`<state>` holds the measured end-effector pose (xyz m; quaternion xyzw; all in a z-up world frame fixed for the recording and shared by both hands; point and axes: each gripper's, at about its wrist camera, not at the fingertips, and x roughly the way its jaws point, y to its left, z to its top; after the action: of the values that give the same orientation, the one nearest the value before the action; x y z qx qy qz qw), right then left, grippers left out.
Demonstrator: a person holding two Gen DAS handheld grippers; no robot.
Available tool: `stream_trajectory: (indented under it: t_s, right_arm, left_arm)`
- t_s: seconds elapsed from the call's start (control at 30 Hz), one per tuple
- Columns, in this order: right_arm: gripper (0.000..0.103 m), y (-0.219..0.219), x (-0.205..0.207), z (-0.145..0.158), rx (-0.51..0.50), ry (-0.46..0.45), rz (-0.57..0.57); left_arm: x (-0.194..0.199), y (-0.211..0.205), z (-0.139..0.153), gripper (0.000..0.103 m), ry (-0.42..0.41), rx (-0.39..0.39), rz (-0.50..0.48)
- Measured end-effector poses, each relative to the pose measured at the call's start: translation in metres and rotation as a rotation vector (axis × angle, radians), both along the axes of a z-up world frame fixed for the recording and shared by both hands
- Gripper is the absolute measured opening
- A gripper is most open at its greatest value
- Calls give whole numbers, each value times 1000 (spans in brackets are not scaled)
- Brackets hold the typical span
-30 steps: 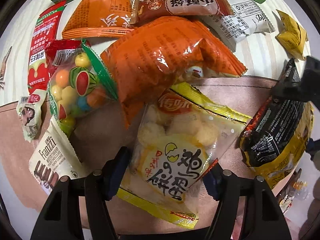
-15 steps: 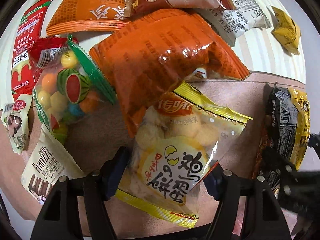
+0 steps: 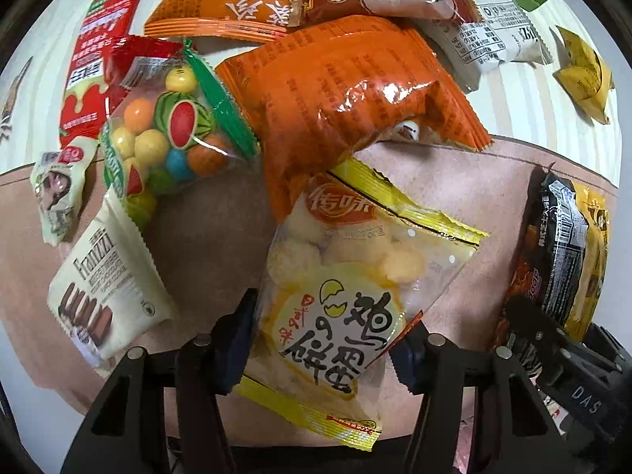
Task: Organize snacks
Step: 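Grasp the yellow egg-biscuit bag with the left tool while the right tool grasps the yellow-black bag, then carry both bags into the cardboard box and open both tools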
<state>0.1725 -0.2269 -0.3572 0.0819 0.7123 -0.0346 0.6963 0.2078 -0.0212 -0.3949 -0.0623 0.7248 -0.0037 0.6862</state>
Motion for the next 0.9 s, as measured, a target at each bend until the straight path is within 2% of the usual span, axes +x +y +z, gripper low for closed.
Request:
stream_trajectory:
  t_s: [0.23,0.43,0.53,0.57,0.63,0.7,0.77,0.83,0.9]
  right_arm:
    - [87,1,-21,29,79,-26,-18]
    - [87,4,-30,78,168,-65,-5]
    - [87,-18,-39,115,222,-95,12]
    - [87,-28,-24,111,236,-105,16]
    - [87,-27,-20,137,276,-135,22]
    - [87,-34,10,160,310,-162,31]
    - [87,-35,20,184,339,-194,41]
    - [87,-32,35,212,364,-229,64]
    - [87,-30,50,232,373,-259,83]
  left_arm:
    - [-12,-10,20,50,15,-32,26]
    - [-12,16,40,47,3,-91,74]
    - [-9,34,69,47,-36,-144,88]
    - [-6,41,78,47,-57,-157,90]
    - [2,52,107,47,-108,-196,98]
    - [16,60,139,47,-164,-227,101]
    - [33,64,165,47,-204,-258,109]
    - [57,50,191,47,-248,-281,125]
    - [76,50,202,47,-290,-273,134]
